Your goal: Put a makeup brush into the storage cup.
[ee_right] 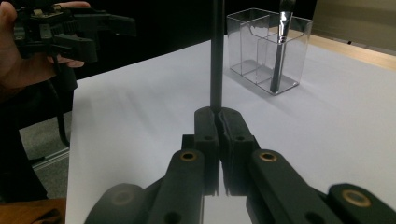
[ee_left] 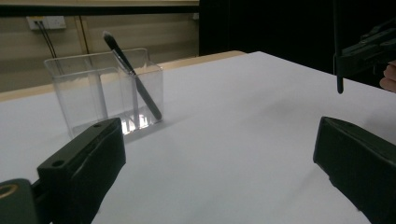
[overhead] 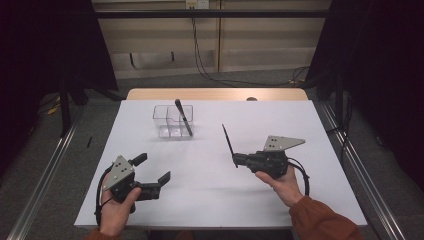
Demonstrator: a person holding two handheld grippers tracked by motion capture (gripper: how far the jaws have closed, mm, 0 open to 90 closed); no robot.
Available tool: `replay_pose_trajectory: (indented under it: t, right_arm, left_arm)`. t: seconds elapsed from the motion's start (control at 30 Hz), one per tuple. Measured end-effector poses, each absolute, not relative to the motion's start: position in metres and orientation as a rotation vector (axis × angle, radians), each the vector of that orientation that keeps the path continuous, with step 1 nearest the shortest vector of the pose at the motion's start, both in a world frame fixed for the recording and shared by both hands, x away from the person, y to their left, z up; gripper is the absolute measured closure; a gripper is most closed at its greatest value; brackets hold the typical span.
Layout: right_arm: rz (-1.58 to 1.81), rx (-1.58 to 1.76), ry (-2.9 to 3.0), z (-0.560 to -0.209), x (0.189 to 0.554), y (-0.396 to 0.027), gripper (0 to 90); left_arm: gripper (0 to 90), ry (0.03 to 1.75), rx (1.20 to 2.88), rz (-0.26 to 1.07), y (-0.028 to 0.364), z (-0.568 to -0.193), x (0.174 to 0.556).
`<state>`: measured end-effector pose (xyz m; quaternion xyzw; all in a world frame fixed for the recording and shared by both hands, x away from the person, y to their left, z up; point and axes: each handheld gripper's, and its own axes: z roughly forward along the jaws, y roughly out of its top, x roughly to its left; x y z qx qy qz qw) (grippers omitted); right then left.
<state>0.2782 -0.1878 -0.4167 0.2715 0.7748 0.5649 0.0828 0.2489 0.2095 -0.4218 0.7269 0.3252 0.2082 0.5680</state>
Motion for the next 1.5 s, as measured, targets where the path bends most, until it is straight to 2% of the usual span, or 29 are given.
replay_pose_trajectory:
  t: [0.53, 0.83, 1.5]
  right_arm:
    - [1.711, 0.807, 2.338, -0.424, 0.276, -0.18, 87.0]
    - [1.713, 0.801, 2.341, -0.425, 0.275, -0.179, 87.0]
    - [1.718, 0.793, 2.344, -0.427, 0.274, -0.179, 87.0]
  left_arm:
    - [1.6, 0.693, 1.71, 0.402, 0.161, -0.414, 0.26]
    - [1.4, 0.596, 1.722, 0.335, 0.131, -0.401, 0.267]
    - [2.7, 0.519, 1.732, 0.31, 0.081, -0.394, 0.279]
